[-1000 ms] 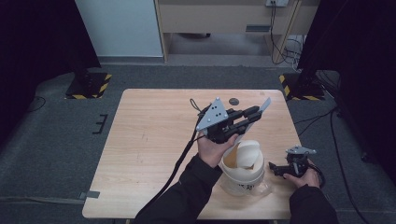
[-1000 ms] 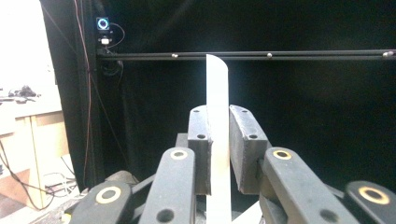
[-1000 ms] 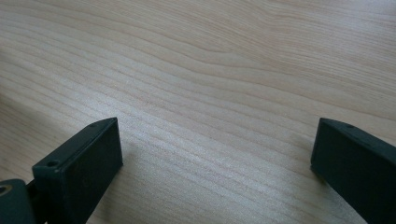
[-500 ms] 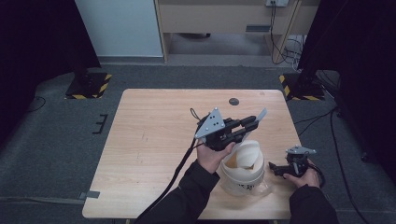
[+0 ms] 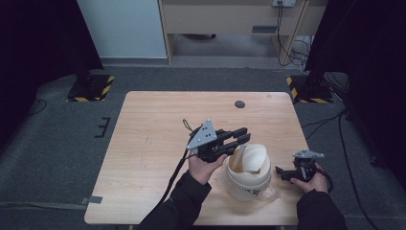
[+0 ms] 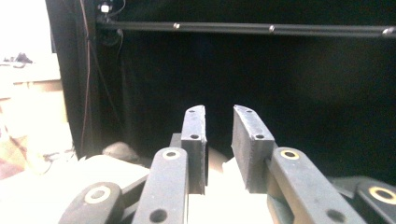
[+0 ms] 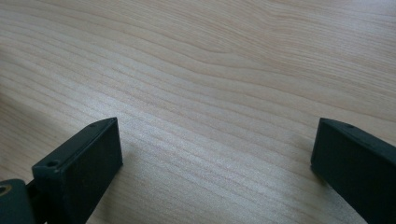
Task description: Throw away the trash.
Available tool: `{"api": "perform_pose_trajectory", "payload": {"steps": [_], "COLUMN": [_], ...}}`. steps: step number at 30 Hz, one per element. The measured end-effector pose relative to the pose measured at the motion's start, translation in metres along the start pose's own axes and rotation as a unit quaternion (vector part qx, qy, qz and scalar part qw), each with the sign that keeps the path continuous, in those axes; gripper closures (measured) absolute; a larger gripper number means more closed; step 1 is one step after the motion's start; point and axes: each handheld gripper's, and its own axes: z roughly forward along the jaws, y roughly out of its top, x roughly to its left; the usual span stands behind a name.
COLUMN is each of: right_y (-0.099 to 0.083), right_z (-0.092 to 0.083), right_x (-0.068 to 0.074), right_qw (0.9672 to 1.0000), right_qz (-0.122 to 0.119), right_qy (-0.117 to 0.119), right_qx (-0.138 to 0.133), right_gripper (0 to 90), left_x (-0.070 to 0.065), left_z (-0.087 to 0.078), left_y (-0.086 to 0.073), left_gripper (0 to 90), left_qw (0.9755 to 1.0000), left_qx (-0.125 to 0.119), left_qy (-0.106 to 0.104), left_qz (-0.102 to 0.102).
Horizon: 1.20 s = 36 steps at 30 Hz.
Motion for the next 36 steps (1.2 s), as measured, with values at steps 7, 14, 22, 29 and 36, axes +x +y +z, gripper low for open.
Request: {"api": "perform_pose_trajectory", "payload": {"steps": [7,14,22,29,36], "right_y": [0.000,0.000,0.000,0.000,0.000], "right_z": [0.000,0.000,0.000,0.000,0.000], "right_x": [0.000,0.000,0.000,0.000,0.000], "right_qw": [1.0000,1.0000,1.0000,1.0000,1.0000], "right_qz": [0.001,0.000,0.000,0.000,0.001], "right_qy": [0.000,0.000,0.000,0.000,0.000], "right_qx": [0.000,0.000,0.000,0.000,0.000], "right_gripper": [2.2,2.2,2.2,2.2,2.2], "left_x": [0.001,0.004,0.013,0.034,0.062], "left_z": [-0.030,-0.076,-0.140,-0.187,-0.218], "left_y": [-0.002,-0.010,-0.044,-0.085,-0.115], "left_gripper": [67.5,54.8,39.1,26.7,17.8], "left_qw": [0.9988,0.9947,0.9813,0.9547,0.9034], "left_qx": [0.043,0.081,0.147,0.203,0.299], "left_qy": [0.018,0.061,0.124,0.211,0.290], "left_qz": [0.016,0.021,0.007,-0.053,-0.101]}}
